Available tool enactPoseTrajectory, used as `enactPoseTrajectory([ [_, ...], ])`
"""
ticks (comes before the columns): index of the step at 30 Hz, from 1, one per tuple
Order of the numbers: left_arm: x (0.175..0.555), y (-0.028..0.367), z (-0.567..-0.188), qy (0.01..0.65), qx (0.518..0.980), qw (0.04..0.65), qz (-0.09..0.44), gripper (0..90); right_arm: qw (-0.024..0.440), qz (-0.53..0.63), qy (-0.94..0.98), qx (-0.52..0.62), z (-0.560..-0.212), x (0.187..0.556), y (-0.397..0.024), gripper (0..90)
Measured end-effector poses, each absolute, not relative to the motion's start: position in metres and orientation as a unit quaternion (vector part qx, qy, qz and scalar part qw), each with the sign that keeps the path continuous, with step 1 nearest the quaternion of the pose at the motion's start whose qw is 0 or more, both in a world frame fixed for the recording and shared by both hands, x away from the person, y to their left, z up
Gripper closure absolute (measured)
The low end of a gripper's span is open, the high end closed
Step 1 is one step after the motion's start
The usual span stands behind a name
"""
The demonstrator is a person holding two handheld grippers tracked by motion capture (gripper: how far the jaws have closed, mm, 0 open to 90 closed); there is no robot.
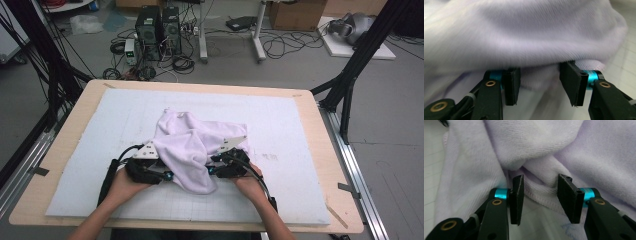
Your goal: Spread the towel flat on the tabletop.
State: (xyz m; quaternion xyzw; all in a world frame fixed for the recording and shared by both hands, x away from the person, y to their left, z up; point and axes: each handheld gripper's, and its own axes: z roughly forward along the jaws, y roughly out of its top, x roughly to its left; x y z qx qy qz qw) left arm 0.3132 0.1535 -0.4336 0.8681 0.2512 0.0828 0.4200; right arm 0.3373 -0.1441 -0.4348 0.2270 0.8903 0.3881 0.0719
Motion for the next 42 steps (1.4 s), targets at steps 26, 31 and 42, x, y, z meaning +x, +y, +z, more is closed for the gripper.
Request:
enactPoseTrajectory([
  [26,0.265,0.22,-0.396,0.27,0.847,0.44,0.129,86.9,0.099,0.415,0.878,0.218,-0.383,0.308,-0.213,82.9],
  [31,0.273,0.23,-0.398,0.293,0.842,0.431,0.142,86.9,0.114,0.409,0.871,0.247,-0.378,0.319,-0.233,83.2],
  [42,0.299,0.222,-0.396,0.308,0.837,0.428,0.145,68.8,0.112,0.392,0.864,0.295,-0.392,0.357,-0.235,74.2],
])
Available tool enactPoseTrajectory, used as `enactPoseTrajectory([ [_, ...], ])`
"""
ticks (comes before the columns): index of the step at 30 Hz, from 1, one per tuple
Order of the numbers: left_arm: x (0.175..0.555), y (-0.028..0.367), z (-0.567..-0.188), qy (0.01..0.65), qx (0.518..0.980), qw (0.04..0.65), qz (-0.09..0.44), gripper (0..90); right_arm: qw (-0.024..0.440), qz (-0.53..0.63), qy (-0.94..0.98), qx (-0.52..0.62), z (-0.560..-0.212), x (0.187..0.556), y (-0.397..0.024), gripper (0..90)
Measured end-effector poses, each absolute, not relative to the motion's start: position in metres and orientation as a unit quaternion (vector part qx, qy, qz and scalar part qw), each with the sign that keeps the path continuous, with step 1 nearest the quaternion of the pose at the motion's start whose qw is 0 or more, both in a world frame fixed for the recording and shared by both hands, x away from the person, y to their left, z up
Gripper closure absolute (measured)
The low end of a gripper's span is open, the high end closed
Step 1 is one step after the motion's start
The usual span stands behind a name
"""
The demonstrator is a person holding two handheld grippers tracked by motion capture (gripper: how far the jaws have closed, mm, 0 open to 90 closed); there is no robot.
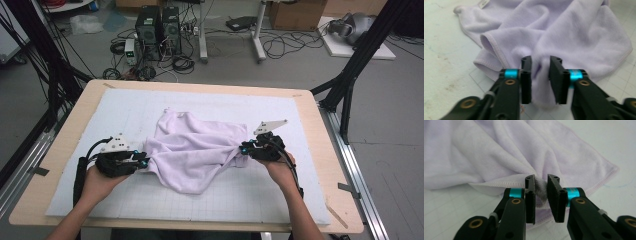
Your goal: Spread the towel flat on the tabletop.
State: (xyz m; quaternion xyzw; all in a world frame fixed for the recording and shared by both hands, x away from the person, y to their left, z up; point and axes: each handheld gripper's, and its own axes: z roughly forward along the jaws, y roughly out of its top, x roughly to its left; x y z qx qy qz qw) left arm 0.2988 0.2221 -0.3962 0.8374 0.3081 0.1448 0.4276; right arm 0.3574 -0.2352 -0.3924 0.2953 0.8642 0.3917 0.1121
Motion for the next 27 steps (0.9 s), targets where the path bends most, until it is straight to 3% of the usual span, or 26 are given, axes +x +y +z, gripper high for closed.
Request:
enactPoseTrajectory([
  [8,0.291,0.227,-0.394,0.305,0.837,0.43,0.145,55.6,0.125,0.429,0.858,0.253,-0.371,0.316,-0.227,62.2],
  [13,0.295,0.218,-0.406,0.295,0.847,0.424,0.127,54.6,0.107,0.421,0.873,0.221,-0.387,0.306,-0.2,60.2],
  [21,0.309,0.196,-0.438,0.279,0.875,0.383,0.097,75.7,0.106,0.354,0.907,0.203,-0.421,0.313,-0.166,62.7],
  [24,0.309,0.195,-0.439,0.276,0.876,0.384,0.097,82.2,0.113,0.343,0.909,0.209,-0.427,0.315,-0.163,67.8],
  [27,0.307,0.196,-0.437,0.274,0.877,0.38,0.104,85.1,0.117,0.343,0.907,0.212,-0.433,0.318,-0.164,78.3],
])
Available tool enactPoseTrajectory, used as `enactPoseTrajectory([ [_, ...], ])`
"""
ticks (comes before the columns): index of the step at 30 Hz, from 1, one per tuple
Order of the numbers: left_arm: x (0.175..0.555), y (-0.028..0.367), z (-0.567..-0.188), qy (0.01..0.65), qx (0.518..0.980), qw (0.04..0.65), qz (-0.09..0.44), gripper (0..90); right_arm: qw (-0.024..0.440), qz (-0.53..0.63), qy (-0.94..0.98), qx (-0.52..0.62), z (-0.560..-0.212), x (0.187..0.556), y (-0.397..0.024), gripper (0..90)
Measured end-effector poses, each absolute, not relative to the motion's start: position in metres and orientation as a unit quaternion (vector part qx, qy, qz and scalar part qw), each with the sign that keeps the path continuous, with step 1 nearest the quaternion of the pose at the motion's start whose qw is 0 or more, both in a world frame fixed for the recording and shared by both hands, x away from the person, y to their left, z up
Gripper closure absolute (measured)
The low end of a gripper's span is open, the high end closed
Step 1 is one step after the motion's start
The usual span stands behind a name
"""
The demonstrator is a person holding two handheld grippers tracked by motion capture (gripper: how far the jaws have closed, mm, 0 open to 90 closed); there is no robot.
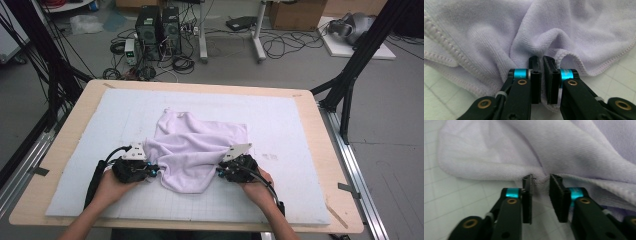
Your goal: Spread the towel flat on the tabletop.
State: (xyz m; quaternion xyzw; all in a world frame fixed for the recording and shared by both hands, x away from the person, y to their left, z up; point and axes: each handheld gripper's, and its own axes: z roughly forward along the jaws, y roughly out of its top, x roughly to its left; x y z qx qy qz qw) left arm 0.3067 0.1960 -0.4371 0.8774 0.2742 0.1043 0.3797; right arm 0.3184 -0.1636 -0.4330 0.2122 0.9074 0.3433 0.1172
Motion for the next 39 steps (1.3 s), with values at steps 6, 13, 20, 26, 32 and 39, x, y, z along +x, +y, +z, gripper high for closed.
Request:
enactPoseTrajectory([
  [6,0.295,0.21,-0.422,0.278,0.867,0.398,0.116,85.9,0.097,0.36,0.904,0.208,-0.425,0.313,-0.175,85.6],
  [13,0.276,0.227,-0.393,0.278,0.848,0.431,0.134,86.4,0.103,0.396,0.887,0.212,-0.397,0.294,-0.21,86.0],
  [20,0.274,0.227,-0.39,0.277,0.845,0.436,0.138,86.4,0.129,0.404,0.875,0.234,-0.372,0.291,-0.245,86.0],
  [26,0.279,0.219,-0.414,0.284,0.854,0.421,0.116,86.3,0.114,0.378,0.876,0.277,-0.396,0.313,-0.258,84.9],
  [32,0.275,0.225,-0.405,0.28,0.852,0.427,0.118,67.4,0.117,0.4,0.867,0.274,-0.395,0.304,-0.259,72.3],
  [39,0.279,0.226,-0.392,0.278,0.842,0.445,0.126,61.3,0.103,0.443,0.861,0.228,-0.374,0.292,-0.242,61.3],
])
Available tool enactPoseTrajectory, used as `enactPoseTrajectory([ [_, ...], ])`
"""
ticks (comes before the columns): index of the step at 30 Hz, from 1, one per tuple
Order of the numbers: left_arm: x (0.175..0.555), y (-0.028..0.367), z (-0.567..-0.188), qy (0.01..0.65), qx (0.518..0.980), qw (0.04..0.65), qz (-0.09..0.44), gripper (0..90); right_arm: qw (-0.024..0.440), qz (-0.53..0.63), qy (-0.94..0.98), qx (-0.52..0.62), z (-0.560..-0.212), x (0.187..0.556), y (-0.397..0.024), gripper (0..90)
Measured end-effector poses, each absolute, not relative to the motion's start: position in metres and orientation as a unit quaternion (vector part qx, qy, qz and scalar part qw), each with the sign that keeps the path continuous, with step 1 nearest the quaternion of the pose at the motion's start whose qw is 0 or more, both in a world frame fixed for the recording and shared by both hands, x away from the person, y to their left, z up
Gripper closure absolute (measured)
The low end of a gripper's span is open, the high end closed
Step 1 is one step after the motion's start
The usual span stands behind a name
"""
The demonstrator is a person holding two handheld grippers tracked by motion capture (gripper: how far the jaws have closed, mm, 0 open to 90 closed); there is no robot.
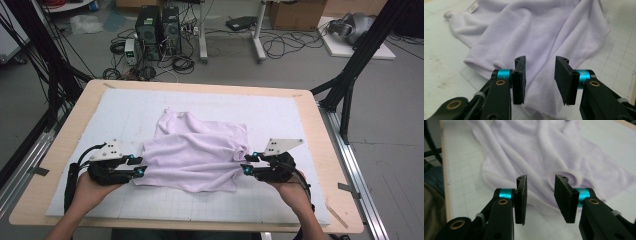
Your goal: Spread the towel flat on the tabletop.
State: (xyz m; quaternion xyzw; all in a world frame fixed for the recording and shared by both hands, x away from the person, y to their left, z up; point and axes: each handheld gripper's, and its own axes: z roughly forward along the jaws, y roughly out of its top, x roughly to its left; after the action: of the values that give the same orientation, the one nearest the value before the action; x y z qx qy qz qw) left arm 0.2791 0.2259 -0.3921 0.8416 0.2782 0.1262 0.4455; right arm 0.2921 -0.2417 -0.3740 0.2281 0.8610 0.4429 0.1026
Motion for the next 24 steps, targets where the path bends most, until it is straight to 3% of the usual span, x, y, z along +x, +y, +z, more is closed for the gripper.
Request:
enactPoseTrajectory([
  [6,0.286,0.211,-0.406,0.264,0.855,0.433,0.109,63.7,0.079,0.437,0.87,0.215,-0.398,0.293,-0.214,57.4],
  [13,0.289,0.204,-0.429,0.248,0.881,0.396,0.079,64.2,0.065,0.408,0.887,0.205,-0.425,0.285,-0.192,62.1],
  [19,0.287,0.204,-0.439,0.247,0.885,0.388,0.069,73.0,0.06,0.382,0.902,0.192,-0.437,0.283,-0.18,64.3],
  [22,0.288,0.203,-0.439,0.247,0.886,0.385,0.071,78.6,0.072,0.37,0.908,0.184,-0.439,0.284,-0.176,72.1],
  [24,0.287,0.202,-0.437,0.248,0.888,0.381,0.073,80.6,0.078,0.368,0.908,0.184,-0.439,0.285,-0.176,82.6],
])
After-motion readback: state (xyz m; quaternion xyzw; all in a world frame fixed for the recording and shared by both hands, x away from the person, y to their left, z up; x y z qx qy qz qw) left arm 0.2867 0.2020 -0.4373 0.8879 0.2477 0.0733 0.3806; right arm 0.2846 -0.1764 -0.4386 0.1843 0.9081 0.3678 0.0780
